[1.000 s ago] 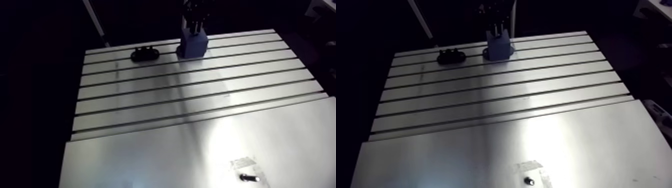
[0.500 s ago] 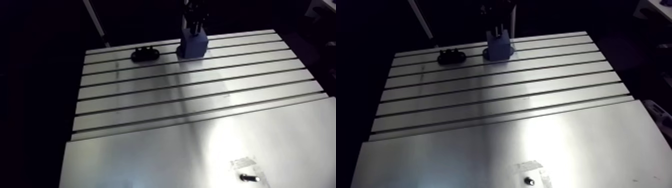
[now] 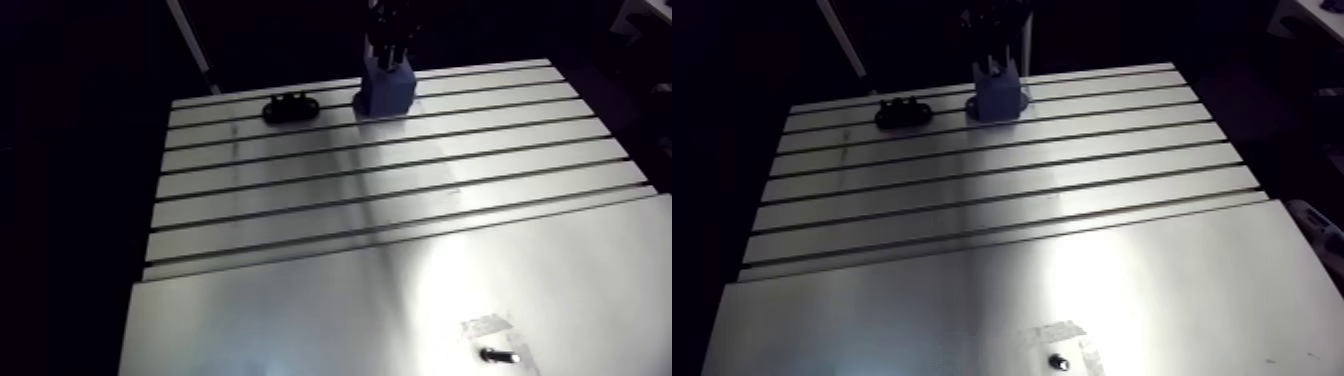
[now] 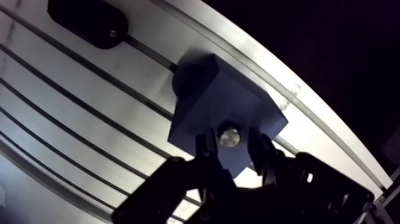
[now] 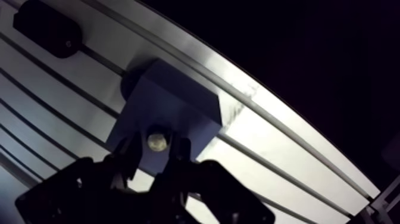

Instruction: Pick up the M10 bolt and insert it into the hex recess until seated.

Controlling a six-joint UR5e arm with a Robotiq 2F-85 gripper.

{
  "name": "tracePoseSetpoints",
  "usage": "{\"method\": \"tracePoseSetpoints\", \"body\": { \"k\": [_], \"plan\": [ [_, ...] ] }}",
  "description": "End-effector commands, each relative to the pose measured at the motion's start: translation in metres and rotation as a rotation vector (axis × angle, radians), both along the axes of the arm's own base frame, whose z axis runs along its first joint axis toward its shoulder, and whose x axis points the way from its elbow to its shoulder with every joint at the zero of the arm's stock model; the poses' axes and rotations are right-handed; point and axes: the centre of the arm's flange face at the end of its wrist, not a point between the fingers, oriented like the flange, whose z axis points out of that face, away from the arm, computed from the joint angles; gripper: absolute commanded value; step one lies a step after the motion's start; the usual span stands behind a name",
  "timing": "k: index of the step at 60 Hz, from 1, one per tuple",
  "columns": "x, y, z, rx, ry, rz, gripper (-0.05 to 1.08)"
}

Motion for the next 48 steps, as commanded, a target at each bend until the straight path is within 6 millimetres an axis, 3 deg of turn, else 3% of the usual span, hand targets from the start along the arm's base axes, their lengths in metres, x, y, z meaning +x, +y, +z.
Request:
{"method": "tracePoseSetpoints", "body": {
  "k": [1,21,34,35,42,44,45,46,47,48],
  "plan": [
    [0.001,-0.002,0.0,0.002,0.001,-0.003,0.0],
    [-0.004,-0.002,0.016,-0.004,0.031,-0.06,0.01],
    [0.001,-0.005,0.035,0.01,0.033,-0.248,0.14],
    [0.002,-0.005,0.037,0.013,0.031,-0.289,0.2],
    [0.002,-0.006,0.046,0.028,0.014,-0.428,0.36],
    [0.002,-0.006,0.051,0.031,-0.011,-0.507,0.52],
    [0.002,-0.006,0.051,0.031,-0.011,-0.507,0.52],
    [0.002,-0.006,0.053,0.035,-0.018,-0.54,0.62],
    [0.002,-0.006,0.053,0.035,-0.018,-0.54,0.62],
    [0.002,-0.006,0.054,0.036,-0.023,-0.563,0.7]
  ]
}}
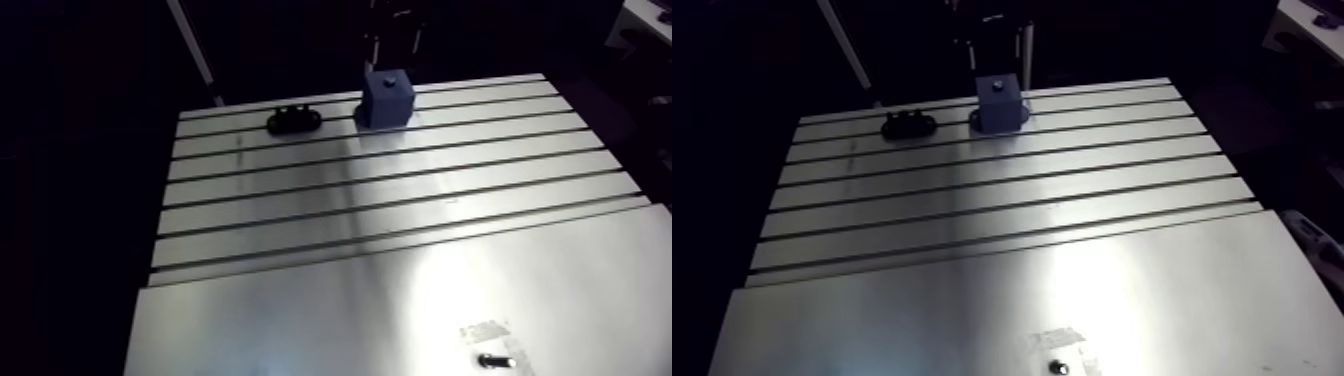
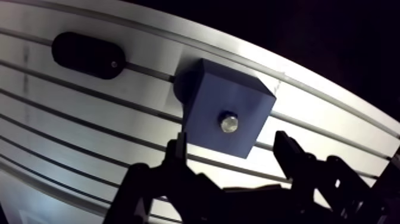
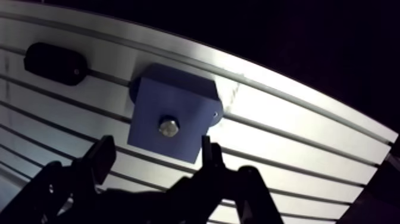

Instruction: Pick up the M10 bolt and insert it into the hex recess until seated.

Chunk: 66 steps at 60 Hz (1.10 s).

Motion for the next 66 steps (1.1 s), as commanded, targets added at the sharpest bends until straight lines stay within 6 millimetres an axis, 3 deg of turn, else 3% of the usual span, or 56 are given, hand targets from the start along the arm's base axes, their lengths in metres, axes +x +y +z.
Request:
{"method": "tracePoseSetpoints", "body": {
  "k": [1,2,3,4,8,12,29,66],
  "plan": [
    [0.001,-0.001,0.018,0.011,-0.045,-0.258,0.7],
    [0.001,-0.001,0.018,0.013,-0.045,-0.275,0.79],
    [0.001,-0.001,0.018,0.013,-0.045,-0.275,0.79],
    [0.001,-0.001,0.018,0.012,-0.047,-0.287,0.88],
    [0.0,-0.002,0.015,0.013,-0.051,-0.293,0.99],
    [-0.001,-0.001,0.012,0.013,-0.054,-0.296,1.03],
    [-0.006,0.0,-0.009,0.016,-0.071,-0.261,1.06],
    [-0.006,0.003,-0.015,0.016,-0.051,-0.228,1.08]
  ]
}}
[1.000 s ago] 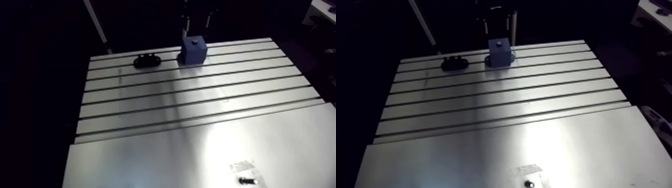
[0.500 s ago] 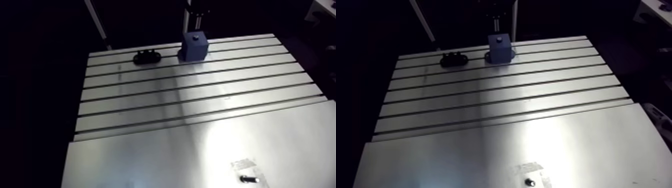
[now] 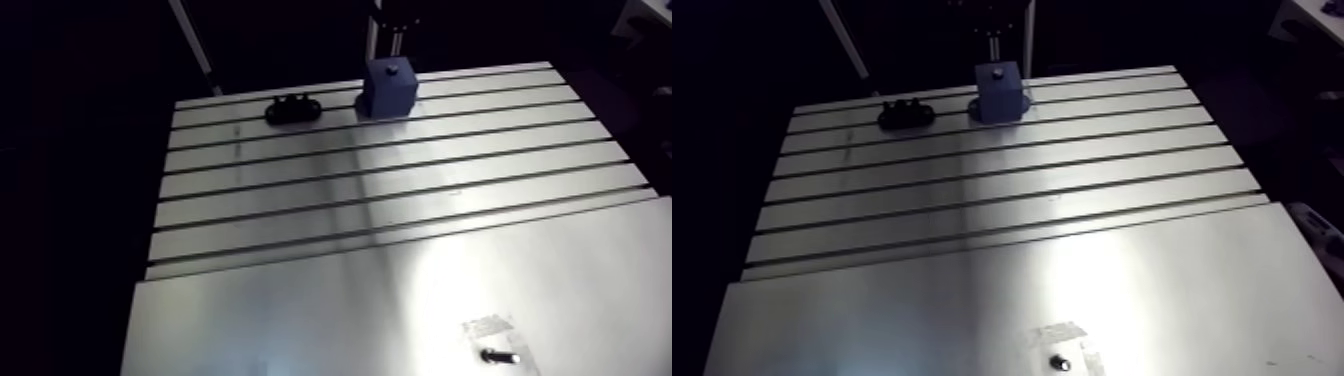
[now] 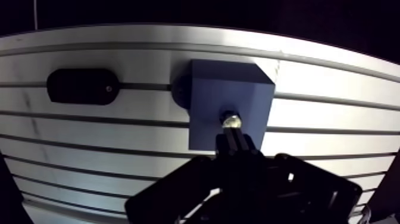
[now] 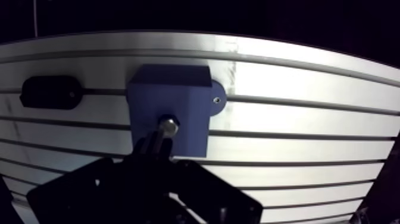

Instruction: Pick up the M10 bolt and insert it into the hex recess until seated.

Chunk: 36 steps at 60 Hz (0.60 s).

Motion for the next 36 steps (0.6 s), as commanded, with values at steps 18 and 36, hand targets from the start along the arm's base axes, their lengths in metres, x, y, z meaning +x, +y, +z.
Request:
{"method": "tracePoseSetpoints", "body": {
  "k": [18,36],
  "plan": [
    [-0.001,0.006,-0.005,0.001,0.018,0.006,1.08],
    [0.001,0.004,-0.013,-0.002,0.02,0.018,1.08]
  ]
}}
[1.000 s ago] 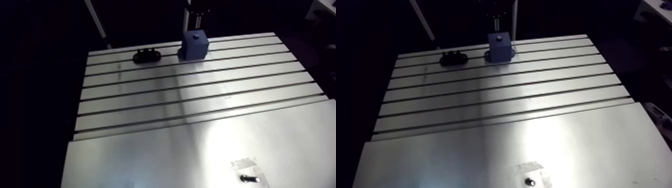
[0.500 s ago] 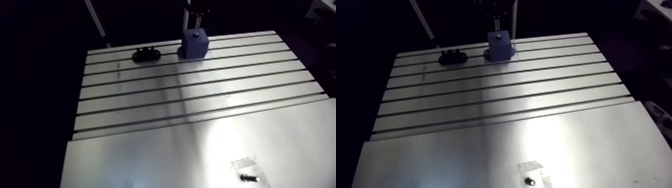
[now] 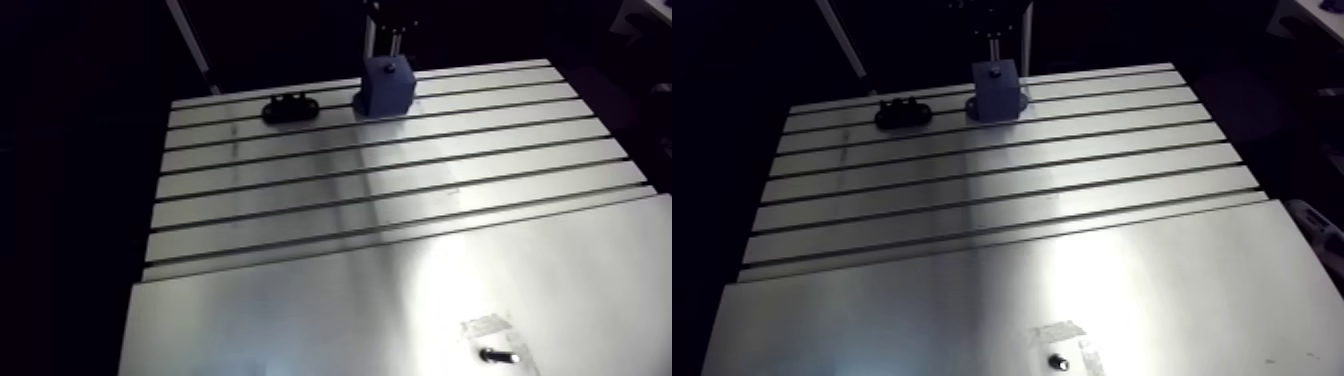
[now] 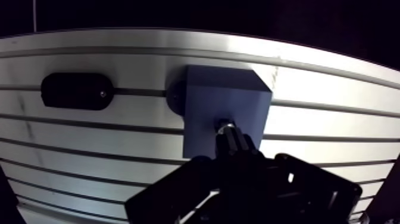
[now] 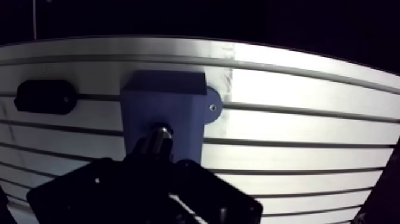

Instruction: Pick up the M10 bolt and insert it into the hex recess until seated.

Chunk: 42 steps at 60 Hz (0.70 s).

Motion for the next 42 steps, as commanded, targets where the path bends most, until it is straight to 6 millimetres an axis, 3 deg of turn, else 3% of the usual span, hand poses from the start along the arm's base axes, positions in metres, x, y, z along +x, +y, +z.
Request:
{"method": "tracePoseSetpoints", "body": {
  "k": [1,8,42],
  "plan": [
    [0.0019,-0.0005,-0.0052,-0.001,0.001,0.006,1.08],
    [0.0011,0.0008,-0.0135,-0.002,-0.009,0.004,1.08],
    [0.0,0.0009,-0.014,-0.003,-0.005,0.007,1.08]
  ]
}}
